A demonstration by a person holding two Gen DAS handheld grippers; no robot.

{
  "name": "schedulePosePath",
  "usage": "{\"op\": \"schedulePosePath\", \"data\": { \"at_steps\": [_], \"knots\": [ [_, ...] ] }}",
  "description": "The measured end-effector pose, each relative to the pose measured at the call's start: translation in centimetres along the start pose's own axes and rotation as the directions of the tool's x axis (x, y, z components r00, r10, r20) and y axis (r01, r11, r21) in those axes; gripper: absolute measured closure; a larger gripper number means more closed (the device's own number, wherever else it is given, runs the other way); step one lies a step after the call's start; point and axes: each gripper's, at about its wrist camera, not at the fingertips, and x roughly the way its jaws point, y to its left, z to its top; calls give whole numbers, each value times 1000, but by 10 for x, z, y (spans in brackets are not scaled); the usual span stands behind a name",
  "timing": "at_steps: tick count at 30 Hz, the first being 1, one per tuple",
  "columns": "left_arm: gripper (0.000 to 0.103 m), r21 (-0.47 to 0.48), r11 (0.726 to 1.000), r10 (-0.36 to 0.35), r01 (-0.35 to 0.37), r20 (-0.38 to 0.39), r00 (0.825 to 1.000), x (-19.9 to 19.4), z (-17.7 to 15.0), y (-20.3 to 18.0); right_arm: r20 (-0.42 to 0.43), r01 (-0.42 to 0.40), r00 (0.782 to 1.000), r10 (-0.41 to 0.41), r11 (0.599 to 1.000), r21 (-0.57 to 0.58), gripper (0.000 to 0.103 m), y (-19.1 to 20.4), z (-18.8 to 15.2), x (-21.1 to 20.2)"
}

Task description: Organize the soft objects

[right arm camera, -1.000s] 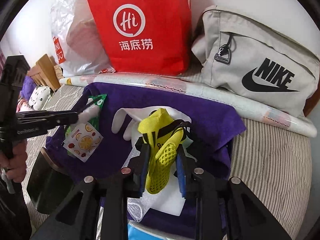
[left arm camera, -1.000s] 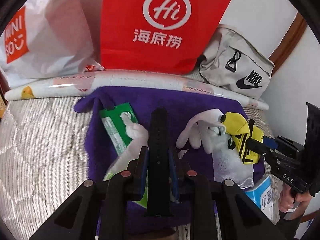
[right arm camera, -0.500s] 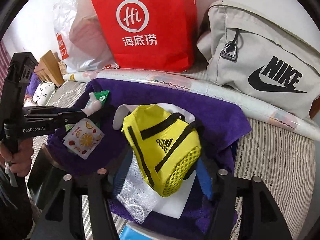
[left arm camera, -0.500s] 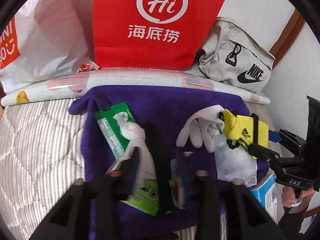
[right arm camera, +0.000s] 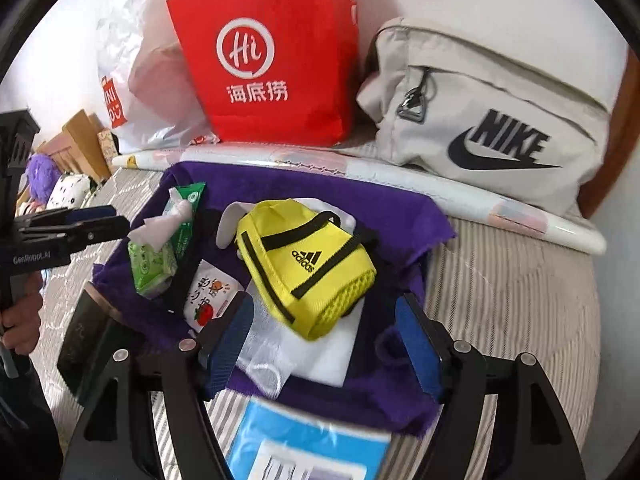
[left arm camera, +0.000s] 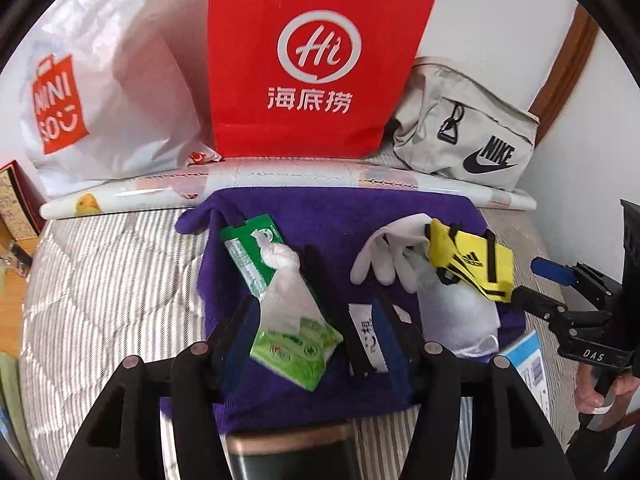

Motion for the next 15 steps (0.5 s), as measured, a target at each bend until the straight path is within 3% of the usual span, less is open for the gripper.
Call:
{"op": "schedulePosePath", "data": {
  "at_steps": [8, 15],
  "knots": [
    [39, 11, 1000, 7, -8, 50, 999, -53, -28, -19, 61, 46, 997, -49, 998, 44, 30, 14, -22, -57],
    [26, 16, 1000, 21, -23, 97, 995, -98, -61, -34, 79, 21, 996, -30, 994, 103, 29, 29, -52, -96]
  ]
}}
